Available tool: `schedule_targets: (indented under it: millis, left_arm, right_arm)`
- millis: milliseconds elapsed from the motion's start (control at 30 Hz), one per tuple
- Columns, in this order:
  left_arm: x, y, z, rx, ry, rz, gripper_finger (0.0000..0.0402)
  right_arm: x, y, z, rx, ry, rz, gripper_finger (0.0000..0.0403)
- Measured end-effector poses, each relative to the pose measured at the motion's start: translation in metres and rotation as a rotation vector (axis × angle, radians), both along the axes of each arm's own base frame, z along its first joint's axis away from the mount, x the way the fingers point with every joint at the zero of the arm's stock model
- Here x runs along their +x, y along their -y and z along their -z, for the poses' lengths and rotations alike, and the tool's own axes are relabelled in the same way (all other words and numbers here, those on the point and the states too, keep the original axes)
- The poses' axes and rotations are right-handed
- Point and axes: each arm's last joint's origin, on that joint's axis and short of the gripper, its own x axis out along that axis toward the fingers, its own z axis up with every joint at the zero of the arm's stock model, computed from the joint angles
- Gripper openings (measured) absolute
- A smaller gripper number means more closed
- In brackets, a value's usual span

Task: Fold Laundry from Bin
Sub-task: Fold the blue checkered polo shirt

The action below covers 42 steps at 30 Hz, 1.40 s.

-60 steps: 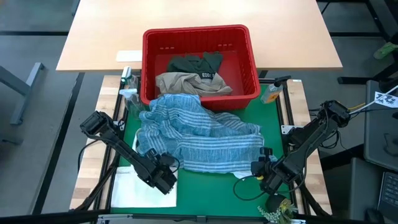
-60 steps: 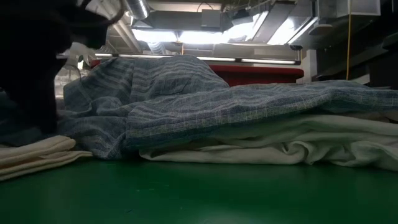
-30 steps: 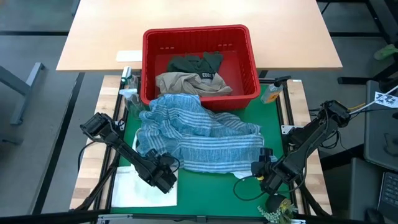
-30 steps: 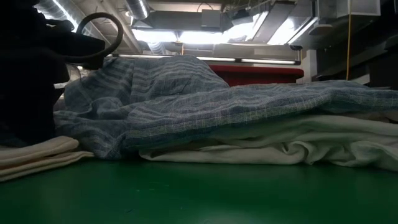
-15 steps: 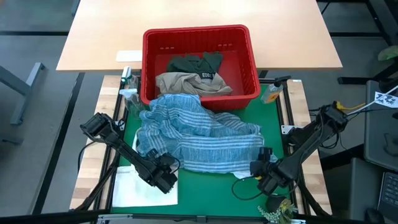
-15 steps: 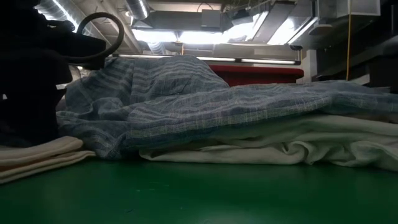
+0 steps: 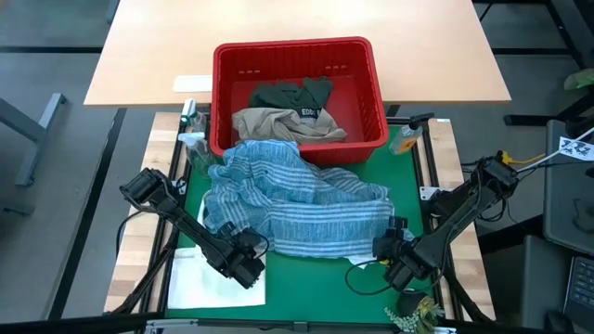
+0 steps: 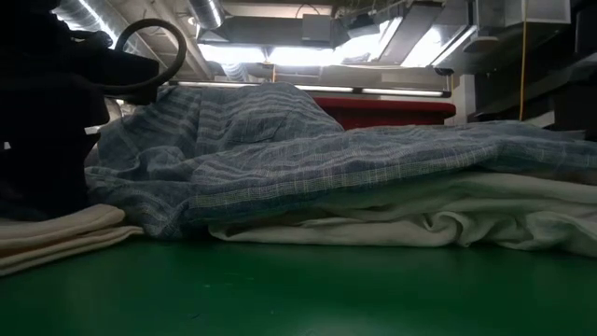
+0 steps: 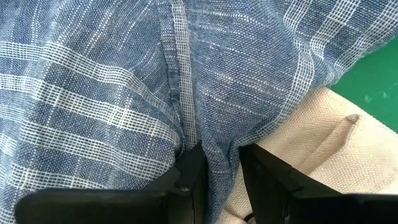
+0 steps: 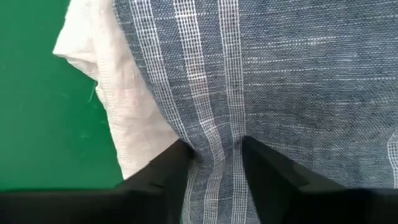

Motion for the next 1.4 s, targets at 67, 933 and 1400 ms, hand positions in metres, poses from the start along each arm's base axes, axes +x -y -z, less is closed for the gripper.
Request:
schedule_targets:
  millis: [67,933,1400]
  left_arm:
    - [0.000,0.000,0.000,0.000,0.000,-0.001,0.0091]
    - [0.007,0.011,-0.077,-0.077,-0.034,0.008,0.0012]
    - [0.007,0.002,-0.053,-0.087,-0.018,-0.017,0.0151]
  right_arm:
    - [0.000,0.000,0.000,0.000,0.000,0.000,0.0121]
    - [0.008,-0.013,-0.046,0.086,-0.046,0.001,0.0002]
    - [0.007,-0.013,-0.044,0.091,-0.061,0.000,0.0001]
